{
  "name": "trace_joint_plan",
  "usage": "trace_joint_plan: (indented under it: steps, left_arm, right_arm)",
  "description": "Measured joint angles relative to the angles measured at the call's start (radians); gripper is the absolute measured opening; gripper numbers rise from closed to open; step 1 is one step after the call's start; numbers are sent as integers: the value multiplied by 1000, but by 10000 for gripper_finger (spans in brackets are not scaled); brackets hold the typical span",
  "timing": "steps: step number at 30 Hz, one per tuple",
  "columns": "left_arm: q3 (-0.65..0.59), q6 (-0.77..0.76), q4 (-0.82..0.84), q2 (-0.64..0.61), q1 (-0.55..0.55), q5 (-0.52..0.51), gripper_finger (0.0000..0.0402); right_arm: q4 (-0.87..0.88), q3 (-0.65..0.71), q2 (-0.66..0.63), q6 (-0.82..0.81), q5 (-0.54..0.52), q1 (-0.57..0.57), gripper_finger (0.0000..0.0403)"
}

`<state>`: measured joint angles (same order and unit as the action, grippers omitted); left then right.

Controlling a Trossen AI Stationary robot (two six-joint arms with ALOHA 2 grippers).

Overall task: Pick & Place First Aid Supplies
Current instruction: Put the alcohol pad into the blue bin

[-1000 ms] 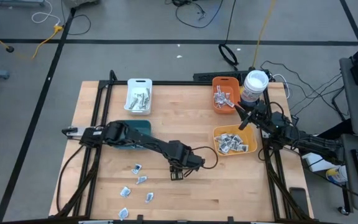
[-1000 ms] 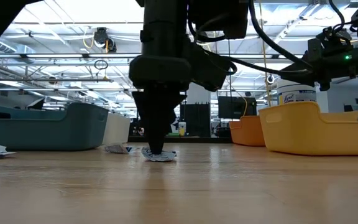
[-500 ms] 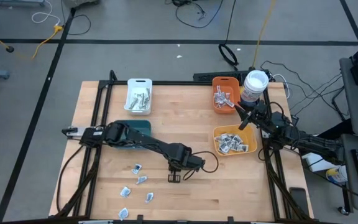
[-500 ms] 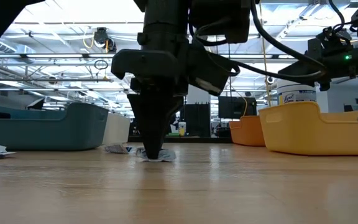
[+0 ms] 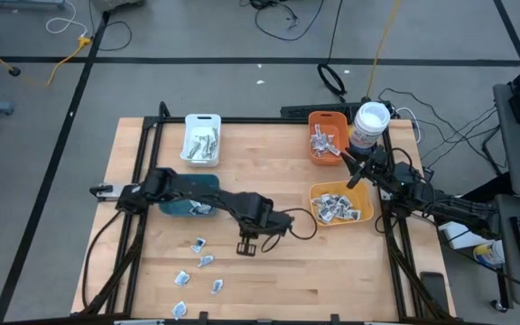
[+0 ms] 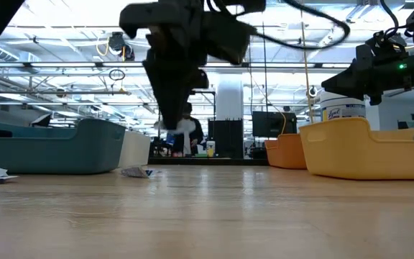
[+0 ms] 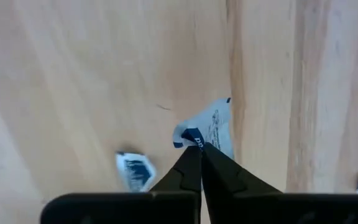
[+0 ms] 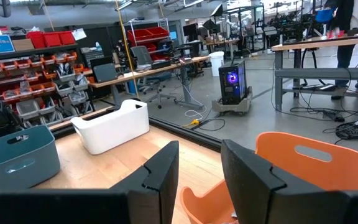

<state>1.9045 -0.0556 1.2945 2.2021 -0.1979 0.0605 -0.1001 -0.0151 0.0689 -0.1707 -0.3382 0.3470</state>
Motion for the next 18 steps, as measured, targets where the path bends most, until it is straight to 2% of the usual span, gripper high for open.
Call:
trace_joint_plan:
  steps: [6, 10, 18]
  left_arm:
    - [0, 88, 32, -52, 26, -7, 2]
    - [-22, 95, 71, -103, 50, -13, 1]
    - [-353, -9, 27, -364, 148, -48, 1]
  right_arm:
    - [0, 0, 0, 0, 0, 0, 116]
    - [0, 0, 0, 0, 0, 0, 116]
    - [0, 0, 0, 0, 0, 0, 116]
